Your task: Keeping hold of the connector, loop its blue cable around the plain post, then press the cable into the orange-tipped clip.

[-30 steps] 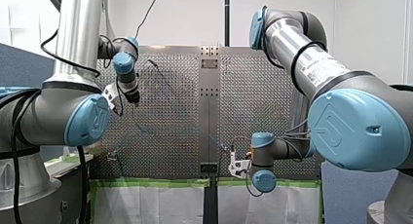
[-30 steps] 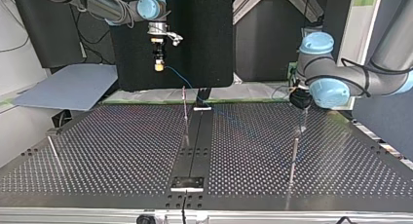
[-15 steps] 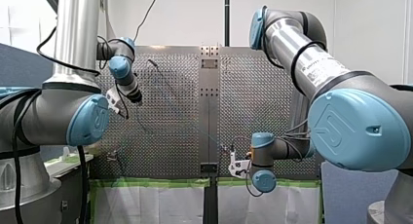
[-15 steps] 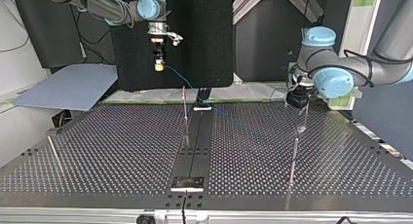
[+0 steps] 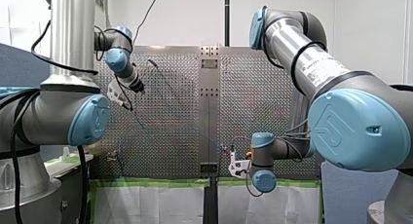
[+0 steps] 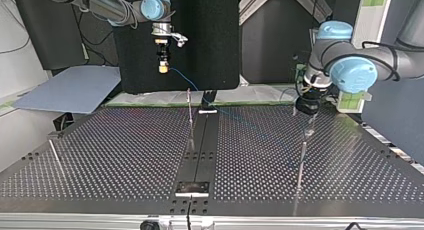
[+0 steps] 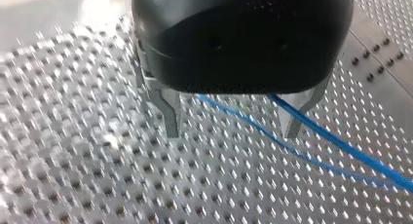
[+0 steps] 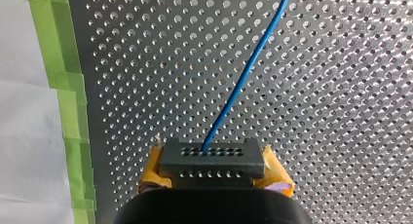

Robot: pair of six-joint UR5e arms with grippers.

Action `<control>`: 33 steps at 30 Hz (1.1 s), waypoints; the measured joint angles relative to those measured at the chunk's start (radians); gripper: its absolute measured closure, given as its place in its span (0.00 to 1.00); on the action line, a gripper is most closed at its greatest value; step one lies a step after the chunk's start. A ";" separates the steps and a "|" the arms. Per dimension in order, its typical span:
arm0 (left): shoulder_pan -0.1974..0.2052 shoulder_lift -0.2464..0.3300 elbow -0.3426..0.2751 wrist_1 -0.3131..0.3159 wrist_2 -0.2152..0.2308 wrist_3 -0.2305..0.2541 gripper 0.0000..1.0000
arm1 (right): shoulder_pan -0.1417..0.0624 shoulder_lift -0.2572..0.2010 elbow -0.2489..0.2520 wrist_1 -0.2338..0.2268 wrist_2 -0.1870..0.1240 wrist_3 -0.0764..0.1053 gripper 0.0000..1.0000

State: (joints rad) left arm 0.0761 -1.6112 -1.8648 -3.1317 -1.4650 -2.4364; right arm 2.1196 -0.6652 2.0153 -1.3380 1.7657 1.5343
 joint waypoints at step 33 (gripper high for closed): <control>0.002 0.193 -0.083 -0.041 0.019 0.055 0.00 | 0.000 0.000 0.000 0.002 0.000 0.000 1.00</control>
State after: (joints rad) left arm 0.0783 -1.4182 -1.9475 -3.1724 -1.4459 -2.3819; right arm 2.1196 -0.6652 2.0156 -1.3364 1.7657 1.5340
